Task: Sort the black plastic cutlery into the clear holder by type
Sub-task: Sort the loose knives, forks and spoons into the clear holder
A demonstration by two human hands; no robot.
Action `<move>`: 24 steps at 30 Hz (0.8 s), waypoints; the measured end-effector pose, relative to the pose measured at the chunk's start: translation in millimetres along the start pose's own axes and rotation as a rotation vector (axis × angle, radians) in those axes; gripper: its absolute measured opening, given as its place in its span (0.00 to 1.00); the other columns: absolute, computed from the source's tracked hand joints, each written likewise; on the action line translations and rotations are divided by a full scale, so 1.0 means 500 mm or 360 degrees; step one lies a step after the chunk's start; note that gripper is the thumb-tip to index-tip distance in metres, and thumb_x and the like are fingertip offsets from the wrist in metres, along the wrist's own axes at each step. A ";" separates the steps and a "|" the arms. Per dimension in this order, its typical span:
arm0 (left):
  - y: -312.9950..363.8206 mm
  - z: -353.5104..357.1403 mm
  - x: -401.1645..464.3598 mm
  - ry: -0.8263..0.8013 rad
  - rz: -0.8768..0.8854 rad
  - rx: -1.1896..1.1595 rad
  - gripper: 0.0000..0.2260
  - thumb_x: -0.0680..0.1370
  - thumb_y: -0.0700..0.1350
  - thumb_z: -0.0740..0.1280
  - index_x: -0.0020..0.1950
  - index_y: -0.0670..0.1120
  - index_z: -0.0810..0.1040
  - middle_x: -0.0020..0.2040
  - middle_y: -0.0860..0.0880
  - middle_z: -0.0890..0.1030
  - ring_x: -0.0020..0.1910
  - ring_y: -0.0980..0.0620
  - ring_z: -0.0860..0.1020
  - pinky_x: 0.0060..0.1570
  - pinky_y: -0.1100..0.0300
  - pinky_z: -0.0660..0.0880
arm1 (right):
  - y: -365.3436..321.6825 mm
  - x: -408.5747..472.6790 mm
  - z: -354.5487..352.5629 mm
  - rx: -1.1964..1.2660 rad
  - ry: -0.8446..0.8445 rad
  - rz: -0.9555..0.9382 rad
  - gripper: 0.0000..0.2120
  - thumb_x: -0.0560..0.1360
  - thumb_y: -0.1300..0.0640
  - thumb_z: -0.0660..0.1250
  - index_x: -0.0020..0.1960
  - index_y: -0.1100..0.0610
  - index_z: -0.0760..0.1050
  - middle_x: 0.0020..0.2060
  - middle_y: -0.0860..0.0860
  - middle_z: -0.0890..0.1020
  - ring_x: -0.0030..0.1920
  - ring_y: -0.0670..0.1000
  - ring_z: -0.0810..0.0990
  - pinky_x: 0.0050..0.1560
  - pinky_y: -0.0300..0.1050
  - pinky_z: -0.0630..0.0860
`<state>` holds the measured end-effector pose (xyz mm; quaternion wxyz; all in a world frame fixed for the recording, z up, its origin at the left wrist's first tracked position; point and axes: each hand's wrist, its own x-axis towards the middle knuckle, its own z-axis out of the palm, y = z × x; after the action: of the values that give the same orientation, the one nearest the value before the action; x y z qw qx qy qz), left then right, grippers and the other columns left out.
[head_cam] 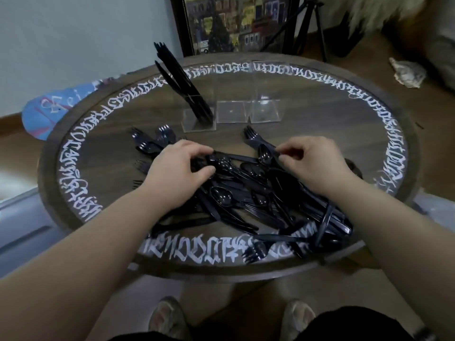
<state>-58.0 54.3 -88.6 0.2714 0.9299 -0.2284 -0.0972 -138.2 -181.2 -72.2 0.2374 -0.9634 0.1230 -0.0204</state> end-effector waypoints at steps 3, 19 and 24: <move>0.031 0.034 -0.042 -0.0081 0.0246 0.0333 0.21 0.74 0.59 0.66 0.67 0.57 0.74 0.66 0.56 0.73 0.66 0.49 0.65 0.67 0.53 0.63 | 0.037 -0.044 -0.003 -0.0106 -0.0065 0.0105 0.11 0.74 0.55 0.69 0.56 0.53 0.81 0.50 0.48 0.82 0.49 0.47 0.78 0.50 0.37 0.69; 0.090 0.134 -0.069 -0.0186 0.0178 0.0734 0.27 0.76 0.52 0.64 0.74 0.58 0.61 0.77 0.53 0.56 0.77 0.52 0.49 0.71 0.43 0.51 | 0.122 -0.091 0.032 -0.0262 -0.0093 0.0224 0.19 0.74 0.44 0.68 0.61 0.51 0.78 0.54 0.51 0.79 0.58 0.56 0.74 0.53 0.47 0.72; 0.092 0.144 -0.071 -0.0171 0.0180 0.0675 0.30 0.73 0.48 0.64 0.75 0.55 0.61 0.77 0.51 0.57 0.77 0.51 0.49 0.71 0.41 0.50 | 0.124 -0.082 0.039 -0.0169 -0.0069 0.0189 0.16 0.73 0.44 0.69 0.56 0.50 0.80 0.48 0.49 0.82 0.55 0.55 0.74 0.52 0.47 0.74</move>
<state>-128.4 3.7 -121.2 0.0623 0.9454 -0.3095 -0.0809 -190.1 -215.5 -117.4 0.1895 -0.9658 0.1756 0.0213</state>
